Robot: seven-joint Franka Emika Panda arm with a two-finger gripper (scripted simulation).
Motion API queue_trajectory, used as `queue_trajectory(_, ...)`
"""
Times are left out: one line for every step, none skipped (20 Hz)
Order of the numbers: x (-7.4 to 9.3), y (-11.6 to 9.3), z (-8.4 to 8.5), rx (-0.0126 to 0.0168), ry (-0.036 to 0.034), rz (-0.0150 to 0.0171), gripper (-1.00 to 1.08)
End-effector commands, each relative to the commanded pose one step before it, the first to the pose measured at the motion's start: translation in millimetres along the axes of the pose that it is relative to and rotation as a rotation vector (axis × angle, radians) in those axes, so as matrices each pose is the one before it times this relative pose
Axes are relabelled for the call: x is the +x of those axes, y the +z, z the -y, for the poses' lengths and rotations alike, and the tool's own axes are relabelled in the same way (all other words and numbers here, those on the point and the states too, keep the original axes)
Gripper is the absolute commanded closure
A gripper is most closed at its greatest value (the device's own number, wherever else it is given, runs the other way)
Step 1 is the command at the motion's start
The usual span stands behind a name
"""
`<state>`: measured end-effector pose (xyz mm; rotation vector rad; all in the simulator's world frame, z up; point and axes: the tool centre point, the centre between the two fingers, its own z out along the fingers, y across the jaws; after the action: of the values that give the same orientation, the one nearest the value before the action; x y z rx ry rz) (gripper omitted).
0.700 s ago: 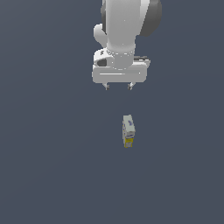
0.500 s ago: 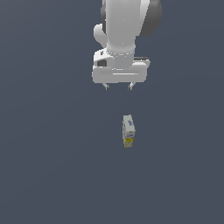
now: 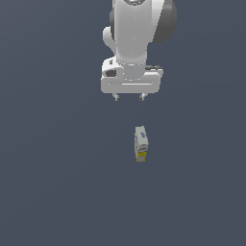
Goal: Pick up the object and move it to a goal position.
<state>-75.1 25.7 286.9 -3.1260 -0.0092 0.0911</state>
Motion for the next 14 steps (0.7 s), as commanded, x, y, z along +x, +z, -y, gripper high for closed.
queue_trajectory(1.04,0.32,0.53,-0.00037,-0.00125,-0.00089,-0.92)
queue_trajectory(1.22,0.60,0.44,-0.00048,-0.00127,-0.00073,-0.92)
queue_trajectory(1.56,0.82,0.65,-0.00060,-0.00167,-0.00081,-0.92)
queue_trajectory(1.95,1.10,0.75,-0.00067,-0.00191,-0.00083,-0.92)
queue_trajectory(2.33,1.34,0.91,-0.00077,-0.00227,-0.00095,-0.92)
queue_trajectory(2.72,1.58,1.05,-0.00089,-0.00267,-0.00117,-0.92)
queue_trajectory(3.14,1.82,1.27,-0.00104,-0.00323,-0.00151,-0.92)
queue_trajectory(3.56,2.07,1.48,-0.00117,-0.00378,-0.00185,-0.92)
queue_trajectory(3.96,2.37,1.64,-0.00125,-0.00421,-0.00208,-0.92)
queue_trajectory(4.32,2.68,1.83,-0.00129,-0.00463,-0.00224,-0.92)
queue_trajectory(4.69,3.03,2.00,-0.00130,-0.00501,-0.00238,-0.92)
queue_trajectory(5.04,3.37,2.21,-0.00131,-0.00547,-0.00261,-0.92)
queue_trajectory(5.39,3.73,2.42,-0.00130,-0.00594,-0.00285,-0.92)
queue_trajectory(5.73,4.13,2.60,-0.00124,-0.00634,-0.00305,-0.92)
